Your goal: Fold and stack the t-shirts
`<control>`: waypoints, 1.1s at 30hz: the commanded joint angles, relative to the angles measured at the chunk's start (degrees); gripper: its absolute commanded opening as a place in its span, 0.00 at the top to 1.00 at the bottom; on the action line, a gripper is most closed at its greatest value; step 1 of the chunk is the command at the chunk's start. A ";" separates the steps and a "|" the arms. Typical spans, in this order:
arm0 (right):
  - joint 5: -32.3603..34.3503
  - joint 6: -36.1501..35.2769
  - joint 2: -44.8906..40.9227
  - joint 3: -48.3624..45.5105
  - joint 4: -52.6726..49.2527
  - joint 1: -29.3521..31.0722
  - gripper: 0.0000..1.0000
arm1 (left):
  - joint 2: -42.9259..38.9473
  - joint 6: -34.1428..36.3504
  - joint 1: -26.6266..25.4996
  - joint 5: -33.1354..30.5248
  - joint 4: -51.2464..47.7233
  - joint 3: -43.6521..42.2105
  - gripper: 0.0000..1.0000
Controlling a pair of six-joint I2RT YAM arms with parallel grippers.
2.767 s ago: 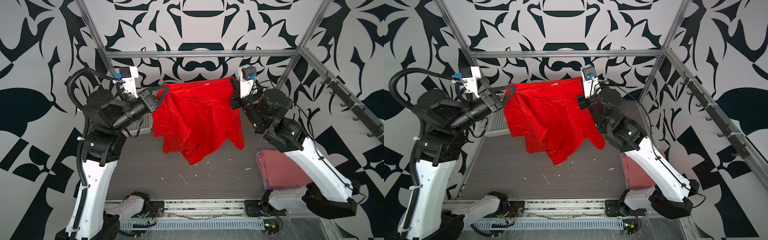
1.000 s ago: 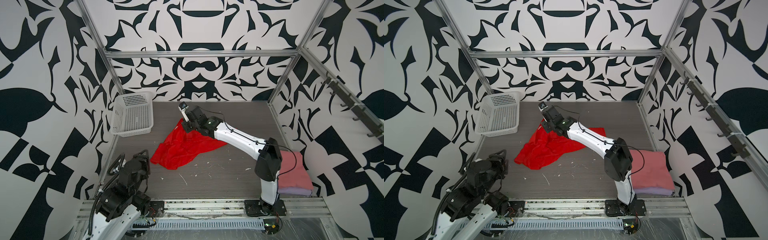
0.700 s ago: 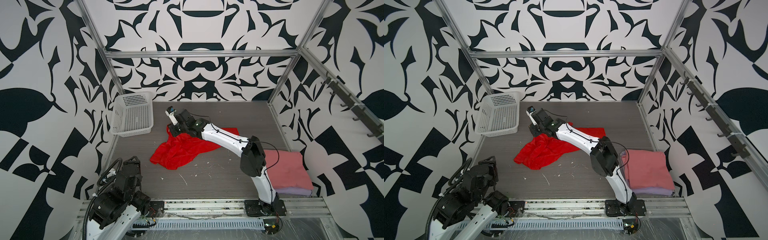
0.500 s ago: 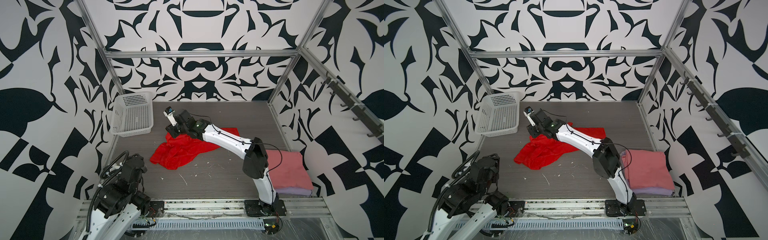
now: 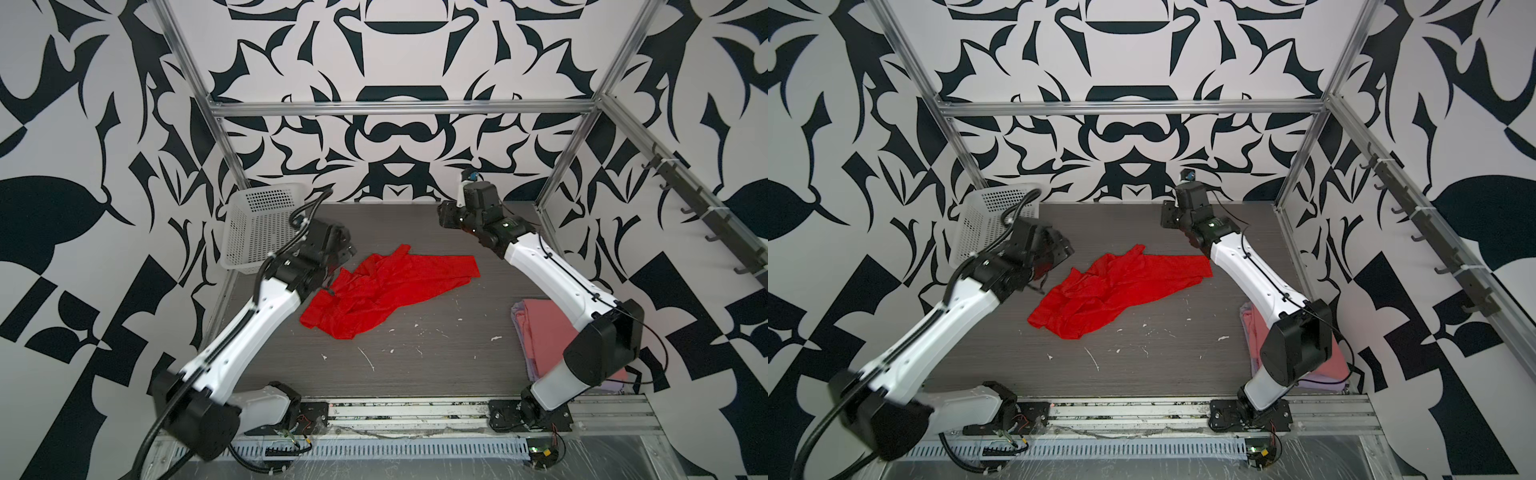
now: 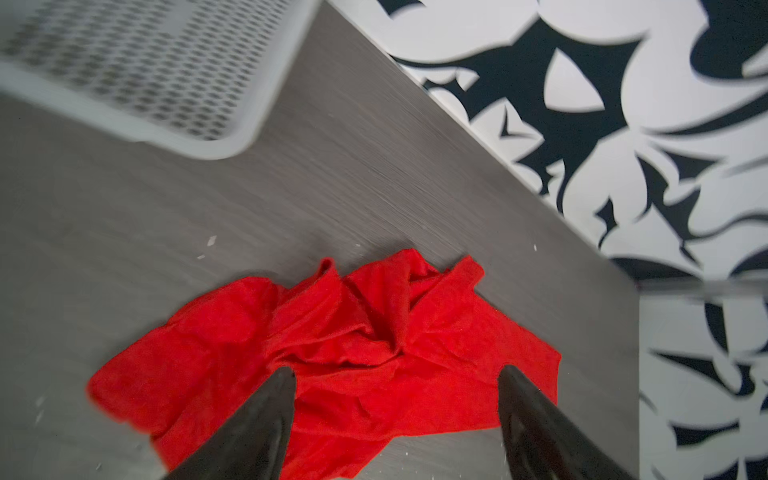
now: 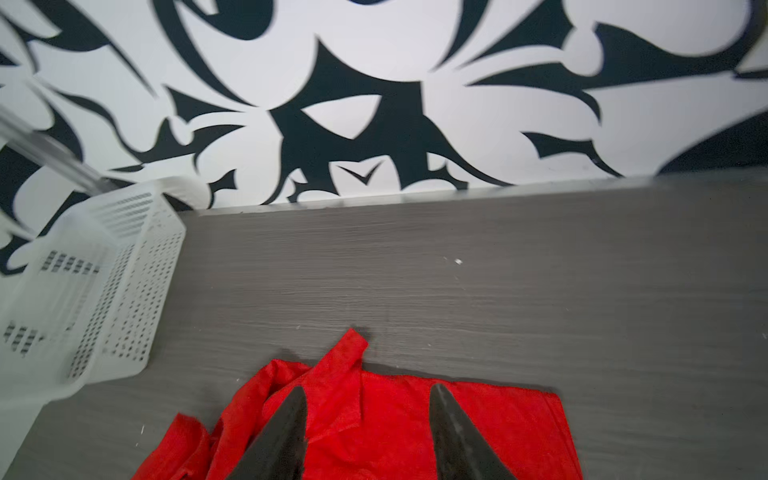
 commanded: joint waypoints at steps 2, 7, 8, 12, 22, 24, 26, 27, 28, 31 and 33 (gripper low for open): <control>1.26 7.54 -1.29 -3.62 -3.42 -3.20 0.48 | 14.08 17.55 0.74 15.56 1.98 11.02 0.18; 3.93 11.97 0.42 -7.36 -4.21 -6.11 0.48 | 29.22 23.64 2.01 25.89 0.68 22.88 0.18; 3.40 13.14 0.79 -8.28 -3.84 -6.77 0.48 | 32.12 24.38 2.13 27.49 0.45 25.37 0.19; 1.62 17.11 1.88 -10.78 -2.32 -8.77 0.49 | 41.10 25.90 2.18 29.52 0.69 33.25 0.19; -3.62 16.86 6.10 -10.88 -3.54 -13.48 0.51 | 61.46 19.67 2.08 25.36 -3.62 53.62 0.27; -4.34 15.14 7.60 -10.17 -3.59 -14.00 0.50 | 63.47 18.08 1.81 23.83 -3.33 54.84 0.28; -6.04 13.61 9.93 -9.19 -3.12 -14.59 0.51 | 64.55 17.00 1.19 22.33 -1.94 54.61 0.29; -6.91 13.01 11.10 -8.53 -3.01 -14.80 0.51 | 64.92 16.62 0.84 21.76 -1.43 54.45 0.29; -7.97 12.11 12.36 -7.74 -2.85 -14.94 0.52 | 65.34 16.32 0.34 20.85 -1.02 54.33 0.29; -9.16 10.09 15.70 -5.23 -2.69 -15.18 0.52 | 66.74 16.14 -1.18 18.60 -0.91 54.34 0.29; -10.23 9.36 17.73 -4.49 -1.81 -15.35 0.52 | 67.73 15.31 -1.84 17.78 -1.50 54.33 0.32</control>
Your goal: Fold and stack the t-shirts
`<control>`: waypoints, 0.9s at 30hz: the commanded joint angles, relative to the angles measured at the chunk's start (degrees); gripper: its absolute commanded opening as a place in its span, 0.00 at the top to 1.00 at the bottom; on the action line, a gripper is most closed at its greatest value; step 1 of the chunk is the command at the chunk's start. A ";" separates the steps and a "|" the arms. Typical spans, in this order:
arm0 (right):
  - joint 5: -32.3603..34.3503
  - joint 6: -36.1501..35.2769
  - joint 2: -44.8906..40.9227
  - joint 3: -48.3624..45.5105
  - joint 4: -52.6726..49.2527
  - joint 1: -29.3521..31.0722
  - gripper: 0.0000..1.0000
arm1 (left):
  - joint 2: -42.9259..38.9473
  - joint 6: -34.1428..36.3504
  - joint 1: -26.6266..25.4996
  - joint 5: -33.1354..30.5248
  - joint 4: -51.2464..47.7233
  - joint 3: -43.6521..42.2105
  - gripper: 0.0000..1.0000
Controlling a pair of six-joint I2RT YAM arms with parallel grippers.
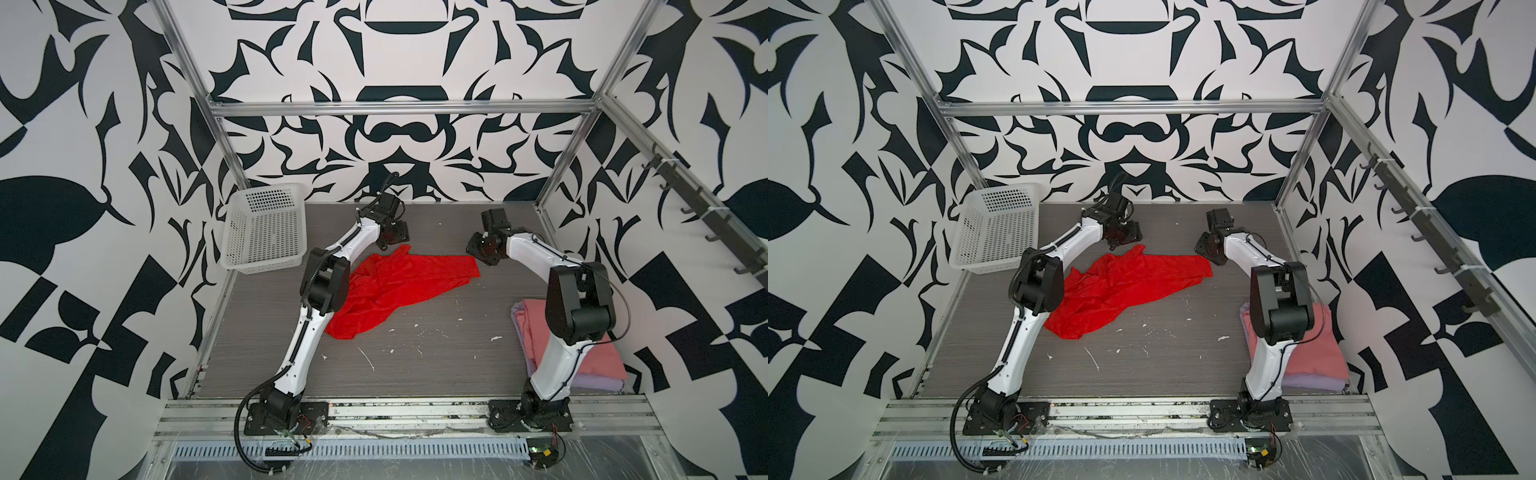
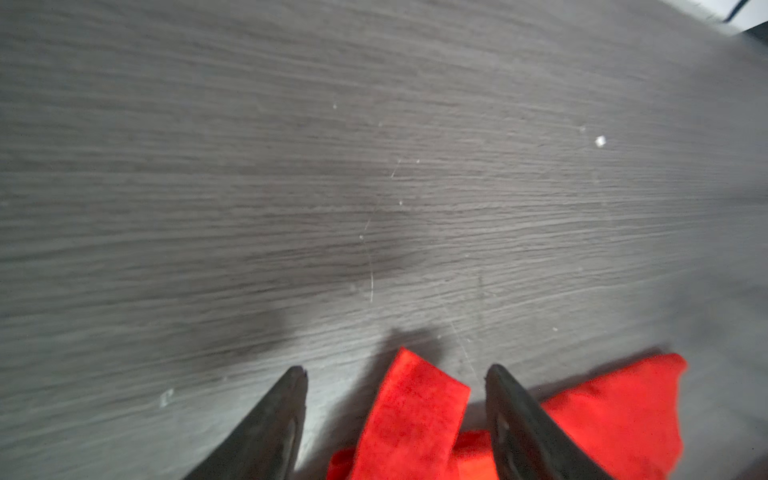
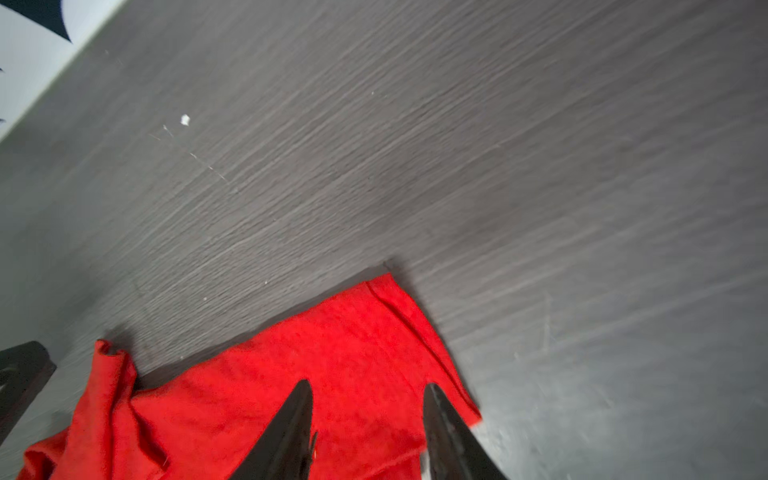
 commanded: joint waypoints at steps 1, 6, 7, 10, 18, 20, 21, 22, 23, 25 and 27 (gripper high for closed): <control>-2.87 -3.25 1.47 3.45 1.68 -0.41 0.53 | 1.82 -2.63 -1.83 -3.19 -1.57 1.02 0.33; -5.27 -3.40 4.88 3.88 3.78 -2.33 0.53 | 2.60 -5.46 -3.22 -8.51 -2.05 -1.02 0.34; -6.11 -3.92 5.20 3.90 3.99 -2.74 0.53 | 3.37 -5.77 -3.35 -9.29 -2.92 -0.14 0.35; -6.28 -4.88 6.07 4.13 3.57 -3.65 0.53 | 6.11 -6.45 -3.96 -12.38 -6.39 3.27 0.39; -5.36 -5.76 5.78 3.79 2.26 -4.60 0.54 | 8.92 -8.84 -4.52 -18.22 -12.05 5.46 0.72; -4.42 -5.99 5.34 3.45 1.88 -4.72 0.54 | 7.57 -9.64 -4.19 -18.62 -11.17 3.51 0.84; -4.30 -6.07 5.16 3.16 1.97 -4.73 0.54 | 6.74 -9.91 -4.02 -18.53 -10.72 2.06 0.89; -4.17 -6.33 4.97 2.89 1.97 -4.77 0.54 | 5.54 -10.05 -3.89 -18.35 -8.76 0.46 0.94; -4.26 -6.66 4.71 2.55 2.54 -4.82 0.54 | 4.19 -9.99 -3.80 -18.19 -7.99 -1.13 0.99; -5.65 -7.21 4.54 2.20 3.97 -4.98 0.53 | 1.86 -8.94 -3.79 -19.03 -6.49 -4.14 1.00; -7.92 -7.63 5.17 2.54 4.99 -4.95 0.53 | -0.95 -8.04 -3.57 -20.06 -5.39 -6.88 1.00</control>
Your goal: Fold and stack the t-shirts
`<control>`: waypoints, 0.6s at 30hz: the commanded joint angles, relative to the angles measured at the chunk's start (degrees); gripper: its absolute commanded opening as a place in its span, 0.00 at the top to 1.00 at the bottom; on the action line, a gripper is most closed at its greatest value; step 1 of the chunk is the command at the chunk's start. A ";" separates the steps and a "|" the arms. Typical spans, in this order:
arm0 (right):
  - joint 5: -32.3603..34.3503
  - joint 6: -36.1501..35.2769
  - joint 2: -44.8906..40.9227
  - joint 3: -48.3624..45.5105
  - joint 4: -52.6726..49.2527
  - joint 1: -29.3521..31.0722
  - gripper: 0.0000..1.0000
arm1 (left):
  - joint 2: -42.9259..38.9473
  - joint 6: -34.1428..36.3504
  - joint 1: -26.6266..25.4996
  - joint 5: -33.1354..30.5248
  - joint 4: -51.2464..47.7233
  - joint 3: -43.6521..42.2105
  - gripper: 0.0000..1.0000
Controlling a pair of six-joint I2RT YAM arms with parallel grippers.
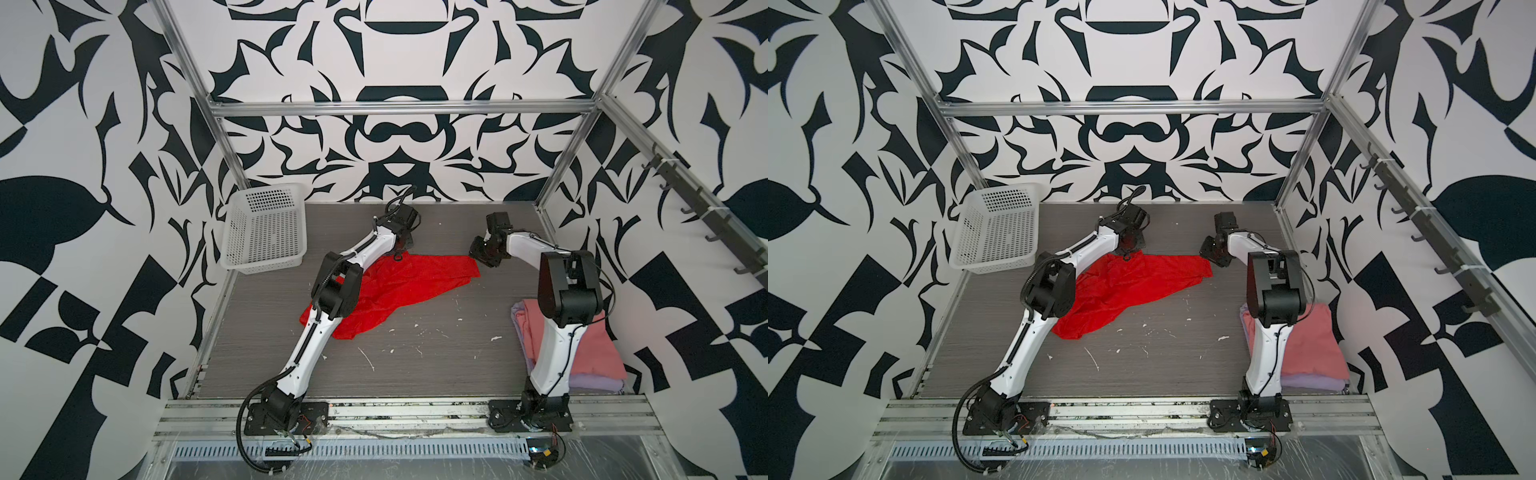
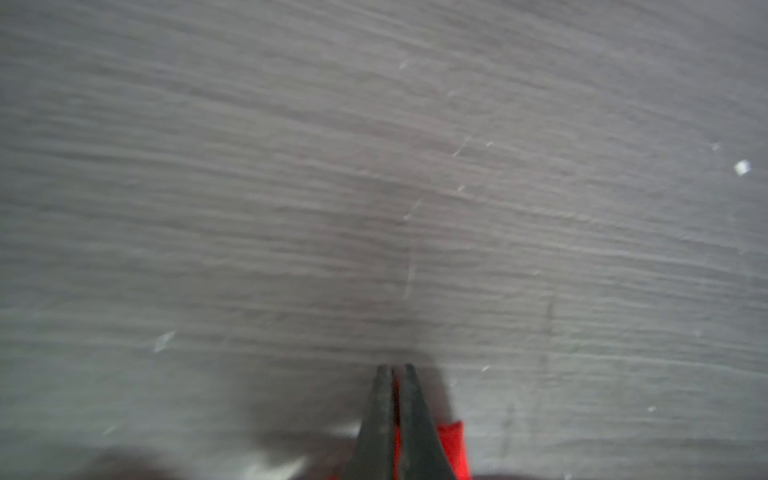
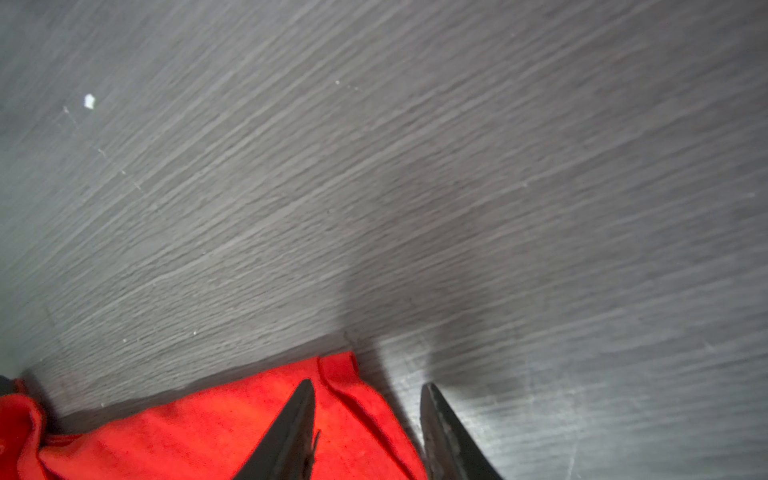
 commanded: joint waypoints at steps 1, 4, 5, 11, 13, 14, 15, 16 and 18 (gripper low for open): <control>-2.83 -2.10 -1.82 0.76 2.23 -0.19 0.53 | -3.11 0.78 0.83 -2.38 -3.44 -6.28 1.00; -3.23 -2.35 -0.53 0.80 3.67 -0.19 0.53 | -8.17 1.04 1.70 -2.14 -1.03 -11.63 1.00; -2.99 -2.44 -0.50 0.47 4.34 -0.13 0.54 | -10.06 1.04 1.97 -2.05 -0.02 -13.50 1.00; -2.02 -3.79 0.14 -1.45 6.87 0.42 0.57 | -17.37 0.96 2.74 -2.16 3.08 -19.60 1.00; -0.71 -5.58 1.12 -1.32 6.72 1.59 0.58 | -17.70 0.95 2.78 -1.89 2.63 -19.52 1.00; 0.28 -6.34 1.50 -1.30 6.76 2.44 0.59 | -17.68 0.91 2.78 -1.85 2.42 -19.32 1.00; 0.56 -6.96 1.63 -1.47 7.37 3.09 0.58 | -17.61 0.71 2.71 -1.68 2.26 -19.23 1.00; 0.76 -7.60 1.72 -1.54 8.17 3.81 0.58 | -17.53 0.31 2.71 -1.32 2.21 -19.29 1.00; 2.58 -8.13 2.43 -0.88 8.31 5.00 0.59 | -17.65 -0.59 2.69 -0.96 2.11 -19.48 1.00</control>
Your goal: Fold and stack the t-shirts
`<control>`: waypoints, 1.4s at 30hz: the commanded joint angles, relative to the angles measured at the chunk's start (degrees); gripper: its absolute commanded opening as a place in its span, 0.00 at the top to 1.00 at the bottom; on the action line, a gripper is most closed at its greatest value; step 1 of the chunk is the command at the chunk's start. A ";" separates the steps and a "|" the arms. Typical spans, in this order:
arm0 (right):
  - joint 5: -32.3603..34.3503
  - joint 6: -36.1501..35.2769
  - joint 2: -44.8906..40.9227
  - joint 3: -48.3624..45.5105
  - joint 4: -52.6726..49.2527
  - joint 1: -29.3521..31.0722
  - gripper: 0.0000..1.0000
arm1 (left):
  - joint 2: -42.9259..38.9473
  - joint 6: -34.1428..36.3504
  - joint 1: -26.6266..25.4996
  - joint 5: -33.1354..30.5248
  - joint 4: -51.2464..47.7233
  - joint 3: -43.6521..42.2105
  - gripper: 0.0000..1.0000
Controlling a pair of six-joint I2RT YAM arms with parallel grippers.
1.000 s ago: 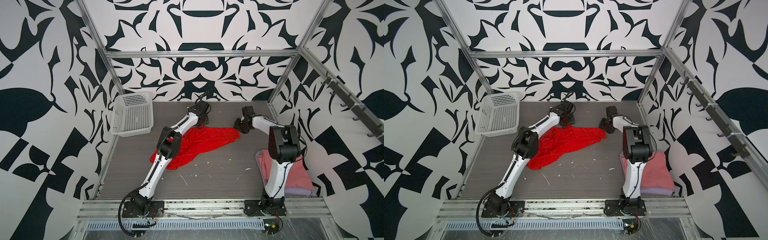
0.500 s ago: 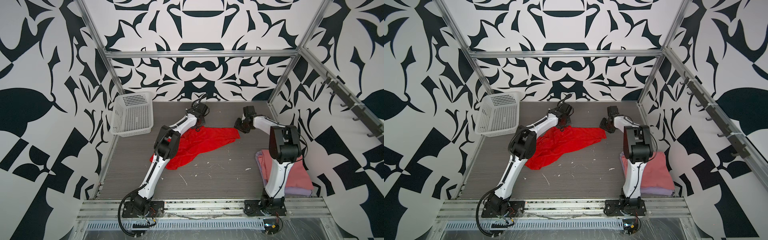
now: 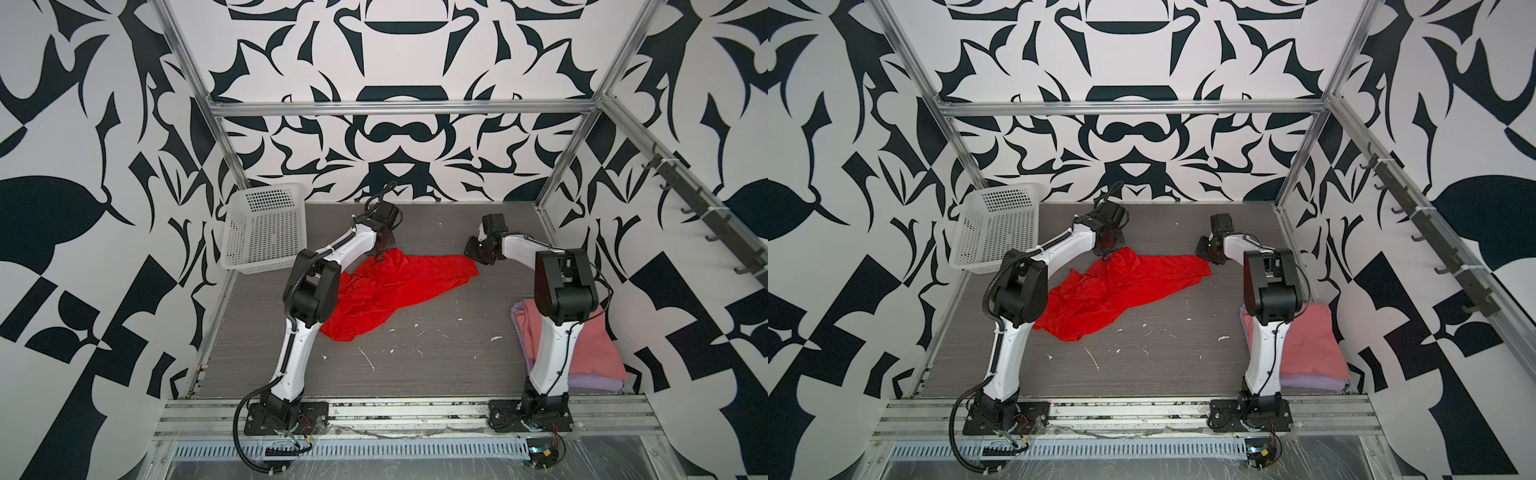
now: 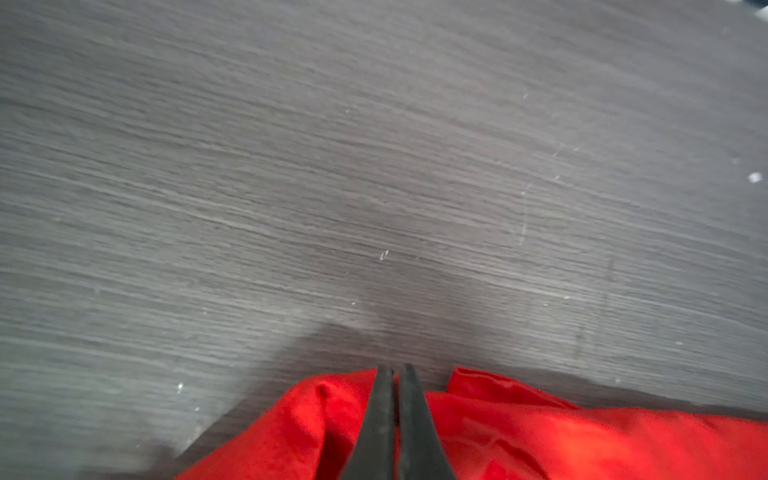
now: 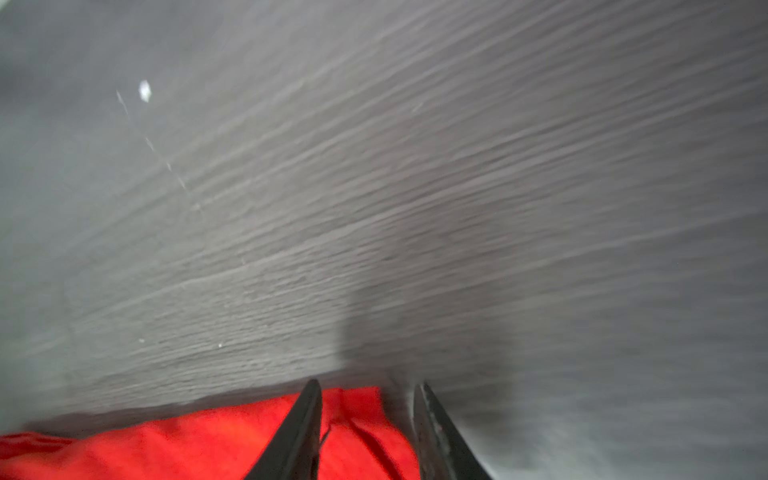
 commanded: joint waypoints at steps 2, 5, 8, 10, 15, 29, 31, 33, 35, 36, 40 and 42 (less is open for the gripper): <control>3.50 -2.09 1.71 1.84 -1.11 2.49 0.64 | -1.30 -2.30 -0.26 0.16 -0.81 -0.71 1.00; 7.51 -1.33 1.19 1.06 -2.74 2.68 0.75 | -1.95 -2.89 -0.26 -0.13 -0.70 -1.17 1.00; 8.42 -1.74 -0.36 -1.99 -1.84 2.65 0.88 | -2.70 -3.20 -0.26 -0.71 -0.79 -1.52 1.00; 9.70 -1.62 -1.58 -3.18 -1.84 2.61 0.96 | -3.25 -3.26 -0.25 -0.98 -1.05 -1.42 1.00; 12.19 -2.86 -5.05 -3.41 0.10 2.63 1.00 | -5.32 -3.16 0.06 -2.24 -1.93 -1.69 1.00; 22.24 -7.62 -15.08 3.42 -2.72 -2.00 1.00 | -32.92 0.37 3.03 -18.85 -2.75 -13.16 1.00; 22.11 -8.30 -15.18 4.69 -4.82 -2.33 1.00 | -36.76 1.84 3.23 -19.75 -1.25 -14.57 1.00; 20.03 -9.82 -16.12 4.28 -5.52 -2.36 1.00 | -39.65 3.52 3.49 -20.46 -1.10 -15.06 1.00; 19.02 -10.38 -18.25 2.46 -6.03 -2.34 1.00 | -41.92 5.12 3.46 -21.86 -1.42 -15.23 1.00; 16.37 -10.56 -20.25 0.53 -5.24 -2.33 1.00 | -43.31 5.56 3.47 -22.76 -1.74 -15.51 1.00; 10.39 -11.68 -27.18 -7.51 -5.47 -2.32 0.94 | -48.35 6.22 3.47 -24.58 -2.53 -19.32 1.00; 7.65 -10.70 -28.24 -10.59 -8.25 -2.22 0.92 | -50.71 4.31 3.44 -22.89 -2.69 -23.17 1.00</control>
